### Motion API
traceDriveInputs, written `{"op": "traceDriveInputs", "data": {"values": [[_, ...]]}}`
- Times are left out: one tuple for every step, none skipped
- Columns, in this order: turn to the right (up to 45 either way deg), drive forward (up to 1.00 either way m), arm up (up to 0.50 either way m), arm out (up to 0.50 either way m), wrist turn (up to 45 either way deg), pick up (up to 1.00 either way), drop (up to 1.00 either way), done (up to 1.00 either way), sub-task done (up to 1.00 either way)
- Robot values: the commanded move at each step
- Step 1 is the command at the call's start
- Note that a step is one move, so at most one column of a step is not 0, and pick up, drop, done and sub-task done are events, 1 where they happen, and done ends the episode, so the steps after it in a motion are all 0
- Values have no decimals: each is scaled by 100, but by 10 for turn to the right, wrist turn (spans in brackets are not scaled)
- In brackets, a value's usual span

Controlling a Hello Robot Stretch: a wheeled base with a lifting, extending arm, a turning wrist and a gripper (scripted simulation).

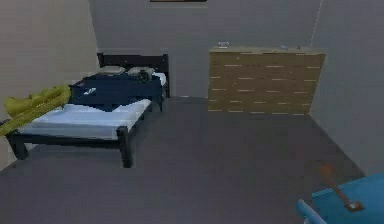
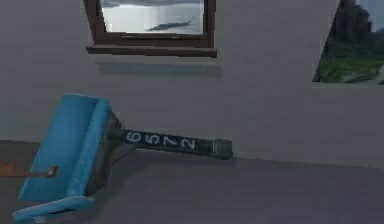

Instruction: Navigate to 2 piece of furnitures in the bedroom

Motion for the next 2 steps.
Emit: {"op": "traceDriveInputs", "data": {"values": [[0, 100, 0, 0, 0, 0, 0, 0, 0], [0, 25, 0, 0, 0, 0, 0, 0, 0]]}}
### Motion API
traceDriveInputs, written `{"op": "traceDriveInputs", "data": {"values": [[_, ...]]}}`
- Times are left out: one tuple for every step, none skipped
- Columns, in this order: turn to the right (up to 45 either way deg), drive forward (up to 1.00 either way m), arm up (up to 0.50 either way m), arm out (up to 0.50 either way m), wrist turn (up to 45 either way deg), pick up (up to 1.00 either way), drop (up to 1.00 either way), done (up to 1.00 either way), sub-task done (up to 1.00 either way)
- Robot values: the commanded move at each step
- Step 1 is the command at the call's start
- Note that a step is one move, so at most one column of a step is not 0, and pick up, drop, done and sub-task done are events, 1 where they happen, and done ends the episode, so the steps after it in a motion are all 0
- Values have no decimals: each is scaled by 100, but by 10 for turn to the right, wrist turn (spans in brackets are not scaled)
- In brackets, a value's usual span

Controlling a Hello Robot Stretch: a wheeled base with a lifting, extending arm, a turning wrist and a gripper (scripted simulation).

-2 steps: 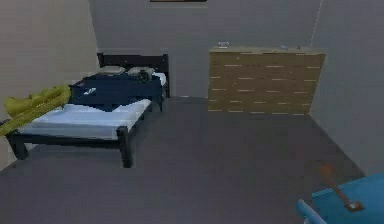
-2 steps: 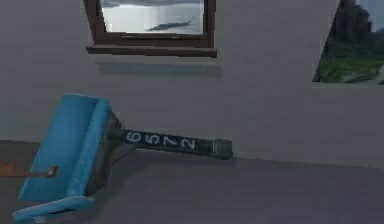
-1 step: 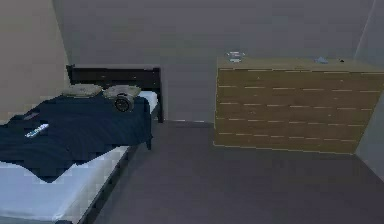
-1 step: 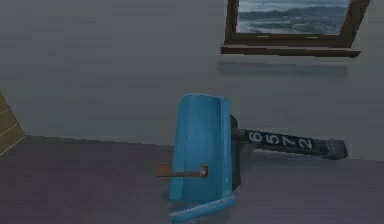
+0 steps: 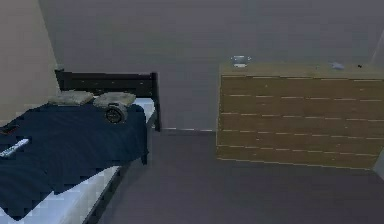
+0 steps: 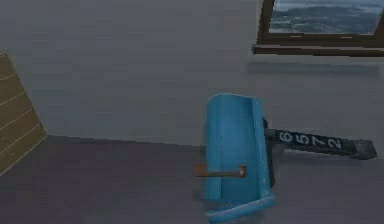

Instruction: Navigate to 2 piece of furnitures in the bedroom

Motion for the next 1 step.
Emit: {"op": "traceDriveInputs", "data": {"values": [[-360, 0, 0, 0, 0, 0, 0, 0, 0]]}}
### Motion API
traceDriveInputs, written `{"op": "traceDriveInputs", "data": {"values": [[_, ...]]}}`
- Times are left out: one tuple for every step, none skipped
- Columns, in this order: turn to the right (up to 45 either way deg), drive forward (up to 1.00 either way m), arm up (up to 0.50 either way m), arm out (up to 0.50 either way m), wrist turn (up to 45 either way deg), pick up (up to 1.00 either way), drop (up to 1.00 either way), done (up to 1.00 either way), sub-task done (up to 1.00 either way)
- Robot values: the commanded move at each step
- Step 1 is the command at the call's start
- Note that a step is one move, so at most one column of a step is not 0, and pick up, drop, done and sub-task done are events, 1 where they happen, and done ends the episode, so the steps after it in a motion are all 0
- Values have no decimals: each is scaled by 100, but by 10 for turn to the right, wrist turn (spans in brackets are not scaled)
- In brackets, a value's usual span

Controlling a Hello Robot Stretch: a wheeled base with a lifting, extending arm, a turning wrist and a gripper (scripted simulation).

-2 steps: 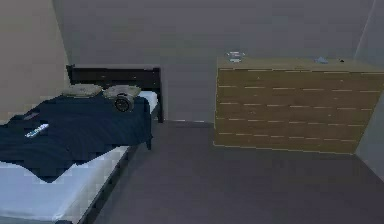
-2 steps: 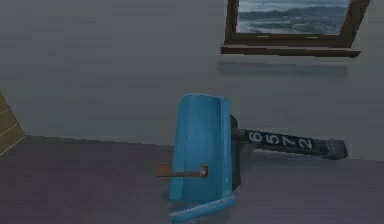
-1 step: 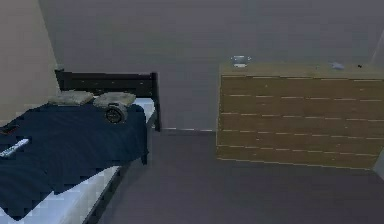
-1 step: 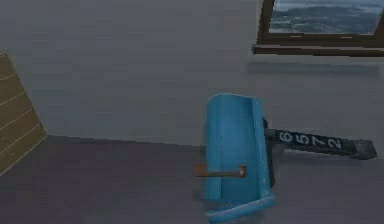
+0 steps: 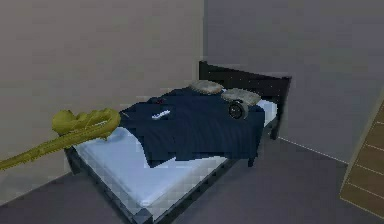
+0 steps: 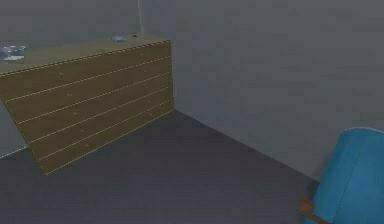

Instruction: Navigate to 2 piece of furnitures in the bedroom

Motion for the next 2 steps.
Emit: {"op": "traceDriveInputs", "data": {"values": [[0, 0, 0, 0, 0, 0, 0, 0, 100], [420, 0, 0, 0, 0, 0, 0, 0, 0]]}}
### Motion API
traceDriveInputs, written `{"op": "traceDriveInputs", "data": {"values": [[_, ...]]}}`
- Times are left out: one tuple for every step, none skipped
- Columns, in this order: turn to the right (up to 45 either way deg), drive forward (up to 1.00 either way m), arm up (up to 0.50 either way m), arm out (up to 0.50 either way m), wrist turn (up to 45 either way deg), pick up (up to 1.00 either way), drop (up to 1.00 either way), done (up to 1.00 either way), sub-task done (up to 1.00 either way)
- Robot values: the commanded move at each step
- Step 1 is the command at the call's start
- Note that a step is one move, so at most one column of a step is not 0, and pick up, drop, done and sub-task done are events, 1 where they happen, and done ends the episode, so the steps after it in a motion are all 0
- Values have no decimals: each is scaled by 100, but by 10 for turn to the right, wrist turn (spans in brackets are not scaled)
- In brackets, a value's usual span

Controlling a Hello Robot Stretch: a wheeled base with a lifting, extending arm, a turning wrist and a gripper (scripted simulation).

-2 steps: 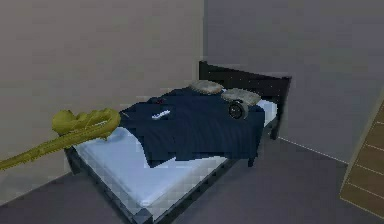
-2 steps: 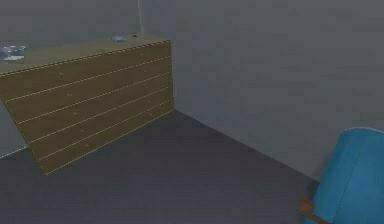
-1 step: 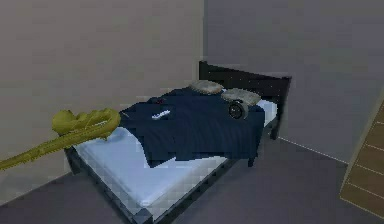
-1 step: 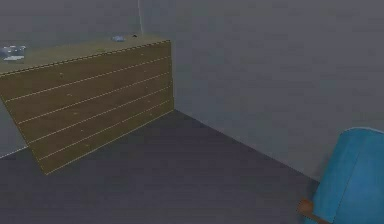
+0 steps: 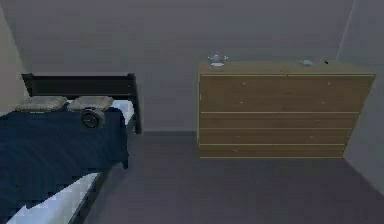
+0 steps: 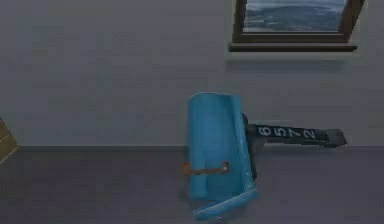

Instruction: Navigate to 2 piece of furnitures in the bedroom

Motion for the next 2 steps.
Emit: {"op": "traceDriveInputs", "data": {"values": [[0, 100, 0, 0, 0, 0, 0, 0, 0], [360, 0, 0, 0, 0, 0, 0, 0, 0]]}}
